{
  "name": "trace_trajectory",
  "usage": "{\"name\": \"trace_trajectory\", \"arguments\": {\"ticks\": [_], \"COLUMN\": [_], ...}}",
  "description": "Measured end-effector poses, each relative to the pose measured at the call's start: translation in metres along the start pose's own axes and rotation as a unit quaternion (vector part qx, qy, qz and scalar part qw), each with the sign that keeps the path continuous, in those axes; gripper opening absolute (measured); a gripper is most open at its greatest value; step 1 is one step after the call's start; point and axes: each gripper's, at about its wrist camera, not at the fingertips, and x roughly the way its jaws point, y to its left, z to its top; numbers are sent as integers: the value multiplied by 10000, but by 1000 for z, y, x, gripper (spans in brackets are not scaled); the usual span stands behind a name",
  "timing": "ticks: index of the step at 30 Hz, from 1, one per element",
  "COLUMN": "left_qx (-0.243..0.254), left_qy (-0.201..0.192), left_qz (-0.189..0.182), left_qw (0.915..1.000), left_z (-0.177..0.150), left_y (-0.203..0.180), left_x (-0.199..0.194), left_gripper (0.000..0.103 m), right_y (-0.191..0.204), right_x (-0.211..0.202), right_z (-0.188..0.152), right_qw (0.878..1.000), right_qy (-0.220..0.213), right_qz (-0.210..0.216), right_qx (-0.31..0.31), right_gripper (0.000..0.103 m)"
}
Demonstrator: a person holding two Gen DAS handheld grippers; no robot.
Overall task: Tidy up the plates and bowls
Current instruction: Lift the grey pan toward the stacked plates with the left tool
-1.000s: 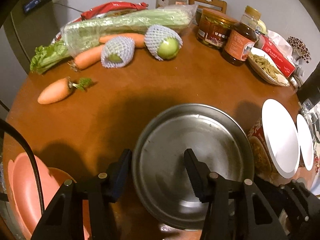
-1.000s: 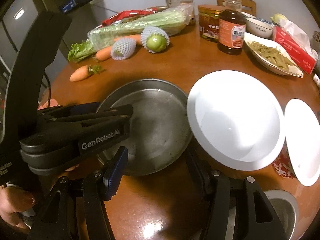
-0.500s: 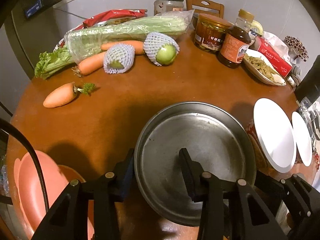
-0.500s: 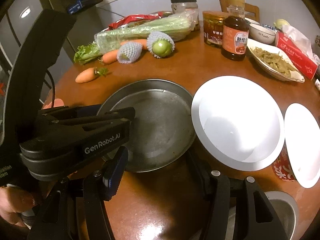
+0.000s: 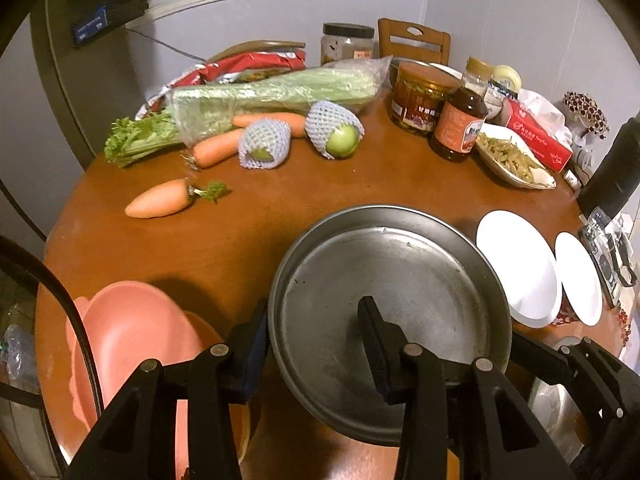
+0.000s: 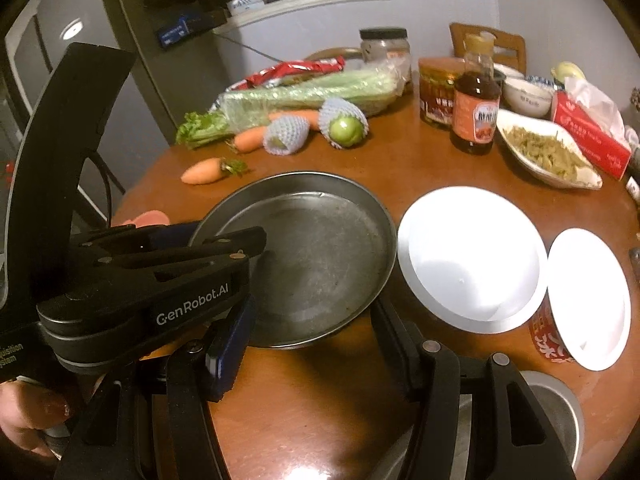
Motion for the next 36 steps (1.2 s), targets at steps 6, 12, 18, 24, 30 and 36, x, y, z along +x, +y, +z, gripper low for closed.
{"name": "trace_trajectory", "arguments": {"ticks": [6,12,18,24,30,36], "left_qx": [-65,-130,-252,-402,-555,-698], "left_qy": [-190,-399,-610,-749,-873,-943], "left_qz": [61,143,227,337,461,537], "left_qw": [9998,9990,9976,9958,9936,9916], "left_z": [-7,-14,-23,-32,-38,-45], "left_y": [7,16,32,50,73,95], "left_x": [-24,-48,-73,-92,-109,-119], "left_gripper": [44,44,44,44,44,44], "right_y": [12,29,49,71,94,117], "right_x": [-16,-35,-50,-58,-60,-61], "right_z": [-3,-5,-6,-8,-4,-1], "right_qw": [9998,9988,9971,9954,9925,9891], "right_qy": [-164,-375,-540,-609,-671,-716], "right_qz": [60,127,223,324,543,645], "right_qx": [-126,-300,-481,-668,-865,-1110], "right_gripper": [62,62,62,62,62,62]}}
